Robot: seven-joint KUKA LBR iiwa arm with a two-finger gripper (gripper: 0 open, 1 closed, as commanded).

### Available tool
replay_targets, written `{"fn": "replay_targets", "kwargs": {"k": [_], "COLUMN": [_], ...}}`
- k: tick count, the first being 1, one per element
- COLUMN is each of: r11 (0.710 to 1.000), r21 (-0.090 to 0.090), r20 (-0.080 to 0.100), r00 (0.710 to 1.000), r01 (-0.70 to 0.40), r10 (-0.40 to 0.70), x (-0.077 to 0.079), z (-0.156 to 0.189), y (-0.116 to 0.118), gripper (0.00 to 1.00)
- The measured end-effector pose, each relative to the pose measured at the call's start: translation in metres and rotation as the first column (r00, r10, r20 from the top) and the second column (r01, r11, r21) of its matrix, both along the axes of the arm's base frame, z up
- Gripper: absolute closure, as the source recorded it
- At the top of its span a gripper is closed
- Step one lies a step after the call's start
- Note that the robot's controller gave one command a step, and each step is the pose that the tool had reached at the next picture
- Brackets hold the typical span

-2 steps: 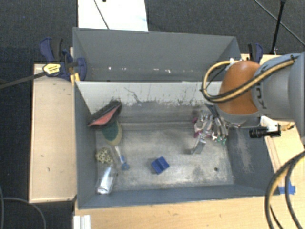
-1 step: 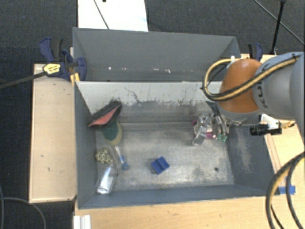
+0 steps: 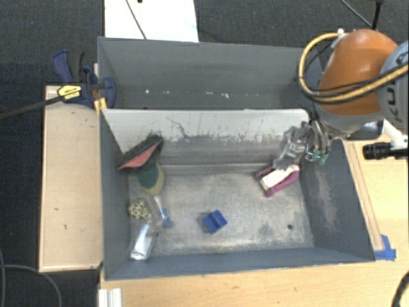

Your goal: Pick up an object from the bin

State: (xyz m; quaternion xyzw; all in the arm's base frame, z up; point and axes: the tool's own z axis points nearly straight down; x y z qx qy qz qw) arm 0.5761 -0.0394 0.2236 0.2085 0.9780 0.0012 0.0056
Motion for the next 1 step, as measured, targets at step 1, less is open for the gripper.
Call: {"fn": "replay_targets", "kwargs": {"k": [1], "r11": [1.000], "r21": [-0.001], "r20": [-0.009], "r00": [1.000], "r01": [-0.002], "r10": [0.002], "x": [-0.0016], "z": [-0.0051], "y": [-0.0005], "gripper": [0.00]}}
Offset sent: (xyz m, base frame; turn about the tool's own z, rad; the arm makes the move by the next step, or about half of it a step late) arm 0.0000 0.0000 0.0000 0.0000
